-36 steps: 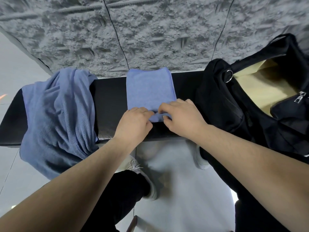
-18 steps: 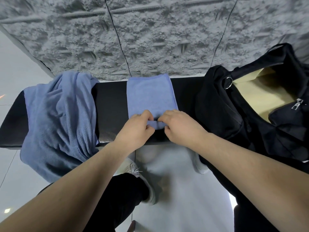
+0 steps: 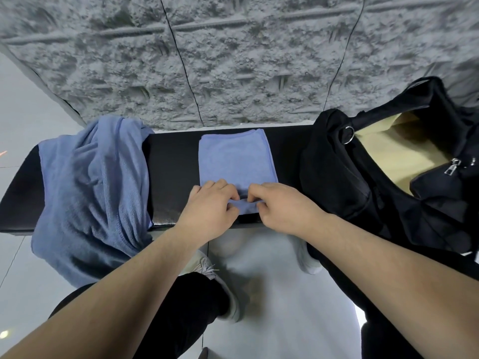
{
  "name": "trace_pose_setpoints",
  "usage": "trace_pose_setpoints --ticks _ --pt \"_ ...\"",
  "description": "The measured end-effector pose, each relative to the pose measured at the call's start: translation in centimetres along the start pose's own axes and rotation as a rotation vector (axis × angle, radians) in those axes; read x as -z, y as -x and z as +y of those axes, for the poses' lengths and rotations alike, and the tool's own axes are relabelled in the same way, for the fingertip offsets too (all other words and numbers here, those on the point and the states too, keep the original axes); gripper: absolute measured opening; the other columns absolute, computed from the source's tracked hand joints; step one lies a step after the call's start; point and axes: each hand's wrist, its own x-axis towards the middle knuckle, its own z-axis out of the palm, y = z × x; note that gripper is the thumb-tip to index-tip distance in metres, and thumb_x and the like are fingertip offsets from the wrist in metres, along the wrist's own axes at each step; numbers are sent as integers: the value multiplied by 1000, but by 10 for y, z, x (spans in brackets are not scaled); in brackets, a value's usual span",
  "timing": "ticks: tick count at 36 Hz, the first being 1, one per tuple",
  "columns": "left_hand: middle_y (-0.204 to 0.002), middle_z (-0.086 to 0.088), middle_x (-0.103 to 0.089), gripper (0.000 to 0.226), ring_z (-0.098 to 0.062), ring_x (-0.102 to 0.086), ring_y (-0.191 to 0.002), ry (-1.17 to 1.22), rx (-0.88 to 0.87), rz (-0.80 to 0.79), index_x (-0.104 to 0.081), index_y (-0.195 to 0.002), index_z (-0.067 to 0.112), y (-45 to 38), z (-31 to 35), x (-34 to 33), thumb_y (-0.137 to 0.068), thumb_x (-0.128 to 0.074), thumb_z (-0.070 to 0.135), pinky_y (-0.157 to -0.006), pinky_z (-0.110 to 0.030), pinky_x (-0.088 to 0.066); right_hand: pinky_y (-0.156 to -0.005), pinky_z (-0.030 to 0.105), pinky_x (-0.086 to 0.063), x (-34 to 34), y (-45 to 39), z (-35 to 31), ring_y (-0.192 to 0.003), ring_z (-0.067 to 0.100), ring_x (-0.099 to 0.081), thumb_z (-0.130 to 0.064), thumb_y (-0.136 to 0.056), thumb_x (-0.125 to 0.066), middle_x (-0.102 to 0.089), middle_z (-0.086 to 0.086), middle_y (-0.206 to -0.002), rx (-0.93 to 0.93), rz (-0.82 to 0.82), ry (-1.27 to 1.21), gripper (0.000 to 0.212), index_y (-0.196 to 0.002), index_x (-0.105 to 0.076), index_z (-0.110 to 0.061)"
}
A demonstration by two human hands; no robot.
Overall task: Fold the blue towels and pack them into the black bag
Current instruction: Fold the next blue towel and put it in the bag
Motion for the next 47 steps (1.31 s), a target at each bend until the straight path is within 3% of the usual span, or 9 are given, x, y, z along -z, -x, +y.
trace_pose_setpoints --ticks 6,8,15,22,27,34,39,43,47 --pt "-95 5 -61 30 -23 -55 -91 -78 -39 113 -64 -110 24 0 0 -1 -83 -56 15 -74 -32 -28 -88 33 -44 1 -8 3 -98 19 -50 -8 -90 -44 -64 -4 -103 -25 43 16 28 -104 -65 -20" --pt "-84 5 -63 30 -25 -57 -78 -127 -69 163 -65 -100 23 -1 0 1 -73 -63 11 -67 -32 -31 -89 32 -40 2 -11 5 -95 16 -43 -10 -91 -45 -61 -7 -106 -4 70 96 30 -106 -67 -24" --pt "-73 7 -59 25 -19 -55 -61 -189 -100 231 -66 -75 22 -1 7 5 -61 -75 3 -37 -28 -35 -70 35 -34 -6 -18 5 -85 27 -48 -5 -83 -55 -56 3 -91 65 243 234 23 -96 -68 -19" --pt "-73 4 -60 14 -21 -53 -61 -122 -116 219 -68 -76 16 4 3 -2 -64 -75 12 -43 -30 -45 -55 34 -40 -9 -22 4 -69 29 -52 5 -72 -59 -54 3 -78 59 231 238 29 -91 -64 -16" --pt "-76 0 -63 36 -25 -57 -61 -156 -149 173 -71 -86 14 4 0 -2 -53 -84 10 -47 -33 -50 -47 27 -37 -11 -20 7 -56 24 -51 0 -63 -72 -55 -1 -67 104 279 318 22 -75 -67 -18" --pt "-74 -1 -64 37 -26 -58 -59 -191 -126 214 -72 -90 15 2 1 -6 -54 -78 11 -50 -34 -49 -63 28 -33 -13 -7 4 -70 21 -53 -22 -63 -66 -59 -5 -74 122 294 374 16 -79 -66 -19" --pt "-69 2 -59 23 -23 -55 -59 -148 -89 252 -70 -82 19 0 0 -7 -64 -57 21 -45 -32 -44 -62 29 -35 -15 -11 7 -69 22 -54 -13 -60 -69 -60 -4 -74 134 298 412 19 -78 -65 -17" --pt "-65 4 -51 3 -20 -50 -59 -117 -58 211 -60 -70 18 -3 0 -6 -67 -60 19 -44 -28 -33 -64 32 -40 -13 -13 5 -70 22 -55 -14 -64 -66 -61 -4 -73 116 271 388 16 -80 -66 -16" --pt "-68 4 -53 14 -20 -51 -63 -99 -26 155 -65 -75 18 -2 -1 -6 -70 -53 25 -48 -31 -40 -75 31 -34 -11 -8 3 -88 23 -56 -17 -81 -55 -64 -1 -91 97 179 383 20 -98 -66 -15"
